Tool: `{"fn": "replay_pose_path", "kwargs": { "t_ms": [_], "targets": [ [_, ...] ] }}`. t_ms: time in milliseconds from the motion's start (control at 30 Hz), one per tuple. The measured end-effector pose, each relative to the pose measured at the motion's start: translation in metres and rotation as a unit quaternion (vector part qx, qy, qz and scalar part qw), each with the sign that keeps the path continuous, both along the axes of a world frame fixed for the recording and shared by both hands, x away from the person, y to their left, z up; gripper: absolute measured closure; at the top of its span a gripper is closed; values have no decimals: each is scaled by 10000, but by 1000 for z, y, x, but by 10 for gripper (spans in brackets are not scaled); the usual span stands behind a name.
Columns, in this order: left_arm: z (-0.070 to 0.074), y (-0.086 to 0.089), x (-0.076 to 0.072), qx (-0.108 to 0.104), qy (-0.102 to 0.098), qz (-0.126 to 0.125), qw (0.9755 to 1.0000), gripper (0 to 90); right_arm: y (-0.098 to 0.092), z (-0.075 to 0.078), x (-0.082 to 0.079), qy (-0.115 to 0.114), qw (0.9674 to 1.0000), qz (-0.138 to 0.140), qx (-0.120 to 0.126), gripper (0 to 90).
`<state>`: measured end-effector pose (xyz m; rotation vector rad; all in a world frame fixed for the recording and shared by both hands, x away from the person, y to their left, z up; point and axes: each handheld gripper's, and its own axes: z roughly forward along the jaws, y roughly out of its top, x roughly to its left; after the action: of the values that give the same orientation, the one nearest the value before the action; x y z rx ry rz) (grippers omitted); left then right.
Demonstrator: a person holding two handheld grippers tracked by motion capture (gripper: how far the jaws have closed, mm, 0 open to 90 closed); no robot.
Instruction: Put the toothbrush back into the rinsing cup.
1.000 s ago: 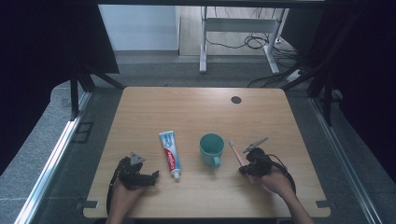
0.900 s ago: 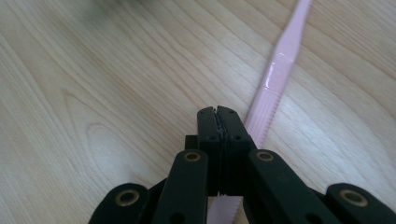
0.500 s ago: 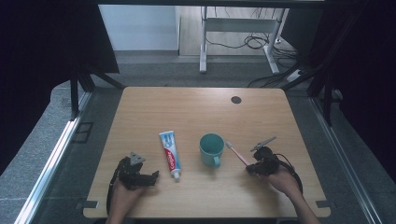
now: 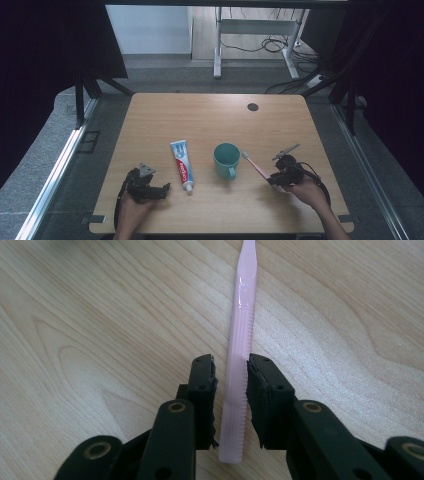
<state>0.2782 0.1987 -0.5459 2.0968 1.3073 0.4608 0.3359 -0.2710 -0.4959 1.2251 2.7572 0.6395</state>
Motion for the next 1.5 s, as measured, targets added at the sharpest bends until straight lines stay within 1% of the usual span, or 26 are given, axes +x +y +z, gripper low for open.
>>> {"fn": "replay_pose_path", "kwargs": {
  "t_ms": [100,167,200,300,333,433,467,500,533,600,733,833,1000,1233,1267,1333,1367,1433,1467,1500],
  "targets": [
    [0,0,0,0,1,0,10000,5,3,-1,3,70,10000,16,-66,696],
    [0,0,0,-1,1,0,10000,5,4,-1,4,76,9999,36,-103,695],
    [0,0,0,-1,0,0,10000,5,7,-2,6,124,9998,43,-169,692],
    [0,0,0,-2,0,0,10000,5,10,-2,9,149,9996,62,-220,692],
    [0,0,0,-2,-1,1,10000,5,13,-1,12,203,9994,47,-266,692],
    [0,0,0,-2,0,0,10000,5,15,-1,14,234,9992,50,-331,692],
    [0,0,0,-2,0,0,10000,5,18,0,18,272,9988,70,-396,693],
    [0,0,0,-2,0,0,10000,5,18,0,18,272,9988,70,-396,693],
    [0,0,0,-2,0,0,10000,5,20,1,20,323,9983,62,-485,694],
    [0,0,0,0,2,0,10000,5,23,2,24,344,9977,79,-574,693],
    [0,0,0,-2,3,1,10000,5,29,4,29,492,9961,128,-717,691],
    [0,0,0,-2,2,1,10000,5,35,5,33,560,9946,163,-857,691],
    [0,0,0,-3,3,1,10000,5,42,6,39,714,9920,119,-1038,691],
    [0,0,0,-6,1,3,10000,5,51,7,46,861,9888,115,-1217,694],
    [0,0,0,-6,1,3,10000,5,51,7,46,861,9888,115,-1217,694],
    [0,0,0,-6,1,4,10000,5,54,6,49,907,9870,110,-1323,701],
    [0,0,0,-6,1,4,10000,5,54,6,49,907,9870,110,-1323,701],
    [0,0,0,-8,1,4,10000,5,57,4,51,993,9859,108,-1340,711],
    [0,0,0,-8,1,4,10000,5,58,3,51,1010,9853,97,-1377,711],
    [0,0,0,-8,1,4,10000,5,58,3,51,1010,9853,97,-1377,711]
  ]
}}
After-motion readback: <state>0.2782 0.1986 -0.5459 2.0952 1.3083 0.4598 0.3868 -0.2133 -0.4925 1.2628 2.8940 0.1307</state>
